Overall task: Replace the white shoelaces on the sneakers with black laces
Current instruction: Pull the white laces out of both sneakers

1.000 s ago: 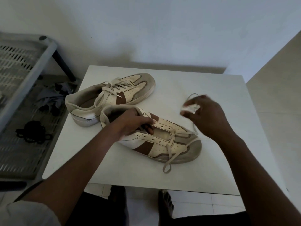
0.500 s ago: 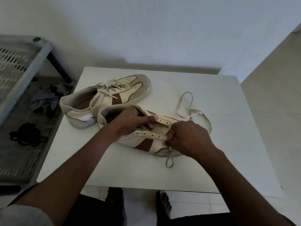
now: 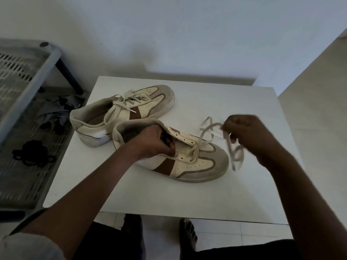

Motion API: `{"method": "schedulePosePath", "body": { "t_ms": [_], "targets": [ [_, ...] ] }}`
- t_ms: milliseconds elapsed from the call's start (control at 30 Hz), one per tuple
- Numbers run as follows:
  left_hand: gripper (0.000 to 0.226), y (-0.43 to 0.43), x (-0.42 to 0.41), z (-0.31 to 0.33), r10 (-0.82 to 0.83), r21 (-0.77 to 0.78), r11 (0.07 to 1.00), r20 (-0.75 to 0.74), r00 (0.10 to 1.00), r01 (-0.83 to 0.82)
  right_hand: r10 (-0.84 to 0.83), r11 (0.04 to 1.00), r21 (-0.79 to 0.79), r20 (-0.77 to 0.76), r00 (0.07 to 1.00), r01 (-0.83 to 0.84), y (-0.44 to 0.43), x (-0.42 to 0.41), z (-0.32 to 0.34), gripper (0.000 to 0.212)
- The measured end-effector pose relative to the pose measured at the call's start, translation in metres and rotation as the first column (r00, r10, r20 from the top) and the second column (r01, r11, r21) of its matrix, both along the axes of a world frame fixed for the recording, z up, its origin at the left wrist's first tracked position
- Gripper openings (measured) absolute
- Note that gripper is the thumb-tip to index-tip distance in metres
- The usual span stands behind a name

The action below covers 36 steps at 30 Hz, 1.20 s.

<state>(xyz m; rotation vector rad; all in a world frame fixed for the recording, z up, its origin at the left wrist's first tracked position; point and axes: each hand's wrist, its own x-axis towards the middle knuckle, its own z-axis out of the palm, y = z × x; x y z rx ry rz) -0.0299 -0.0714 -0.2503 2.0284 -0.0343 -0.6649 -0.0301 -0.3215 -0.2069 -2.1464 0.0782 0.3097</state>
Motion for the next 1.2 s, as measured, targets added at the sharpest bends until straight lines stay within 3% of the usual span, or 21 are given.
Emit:
{"method": "schedulePosePath", "body": {
  "t_ms": [33,67,100,200,300,400,500,567,700,833,900,933,967,1000,1067,1100,1133,1200],
  "targets": [
    [0.034,0.0,0.0,0.0,0.001,-0.001,1.0,0.001,1.0,-0.001,0.016,0.955,-0.298,0.012,1.0,-0.011,0.001,0.0,-0.013,0.019],
    [0.034,0.0,0.0,0.001,0.007,-0.006,1.0,0.0,1.0,-0.007,0.051,0.871,-0.491,0.046,0.998,-0.022,0.003,-0.003,-0.021,0.022],
    [0.034,-0.001,0.0,0.001,0.009,-0.01,1.0,-0.003,1.0,-0.009,0.099,0.843,-0.537,0.098,0.99,-0.032,0.006,-0.006,-0.023,0.033],
    [0.028,-0.001,-0.001,0.002,0.012,-0.014,1.0,-0.004,1.0,-0.012,0.337,0.904,-0.347,0.222,0.915,-0.248,0.021,-0.01,-0.011,0.042],
    [0.025,-0.001,-0.001,0.002,0.002,-0.014,1.0,-0.005,1.0,-0.002,0.574,0.763,-0.385,0.034,0.818,-0.519,0.043,-0.017,-0.02,0.027],
    [0.026,-0.001,-0.001,0.004,0.002,-0.024,1.0,-0.016,1.0,-0.002,0.544,0.762,-0.415,-0.009,0.839,-0.498,0.045,-0.016,-0.028,0.016],
    [0.027,-0.001,-0.001,0.005,0.002,-0.021,1.0,-0.022,1.0,-0.003,0.402,0.863,-0.394,0.151,0.903,-0.318,0.028,-0.006,-0.012,0.022],
    [0.027,-0.001,-0.002,0.005,-0.001,-0.011,1.0,-0.02,1.0,0.001,0.384,0.898,-0.305,0.189,0.904,-0.318,0.024,-0.006,-0.005,0.025],
    [0.025,-0.001,-0.002,0.006,0.0,-0.008,1.0,-0.025,1.0,0.0,0.52,0.778,-0.392,-0.034,0.853,-0.49,0.041,-0.012,-0.023,0.019],
    [0.029,-0.002,-0.004,0.01,0.02,-0.07,0.997,-0.031,0.999,-0.022,0.515,0.762,-0.479,0.04,0.856,-0.436,0.038,-0.007,-0.026,0.008],
    [0.03,-0.002,-0.004,0.011,0.013,-0.089,0.996,-0.038,0.999,-0.016,0.315,0.926,-0.29,0.246,0.917,-0.241,0.032,-0.006,-0.018,0.021],
    [0.03,-0.002,-0.004,0.013,0.005,-0.088,0.996,-0.039,0.999,-0.008,0.07,0.996,-0.084,0.385,0.92,-0.04,0.027,-0.004,-0.012,0.026],
    [0.029,-0.002,-0.004,0.013,0.0,-0.085,0.996,-0.039,0.999,-0.004,-0.197,0.98,0.111,0.493,0.847,0.164,0.02,0.001,-0.005,0.027],
    [0.028,-0.002,-0.004,0.013,-0.002,-0.082,0.997,-0.039,0.999,-0.001,-0.421,0.907,0.259,0.546,0.724,0.332,0.012,0.006,-0.001,0.026],
    [0.027,-0.002,-0.004,0.014,-0.001,-0.083,0.997,-0.033,0.999,-0.002,-0.638,0.761,0.353,0.558,0.531,0.544,0.002,0.012,0.002,0.02],
    [0.028,-0.002,-0.005,0.014,0.0,-0.087,0.996,-0.033,0.999,-0.003,-0.632,0.759,0.309,0.564,0.532,0.574,0.002,0.011,-0.002,0.015],
    [0.029,-0.003,-0.005,0.014,0.002,-0.091,0.996,-0.034,0.999,-0.005,-0.561,0.805,0.215,0.578,0.592,0.553,0.004,0.01,-0.006,0.014],
    [0.029,-0.003,-0.004,0.013,0.005,-0.09,0.996,-0.036,0.999,-0.009,-0.257,0.927,-0.081,0.572,0.779,0.365,0.015,0.005,-0.013,0.042]
  ]
}}
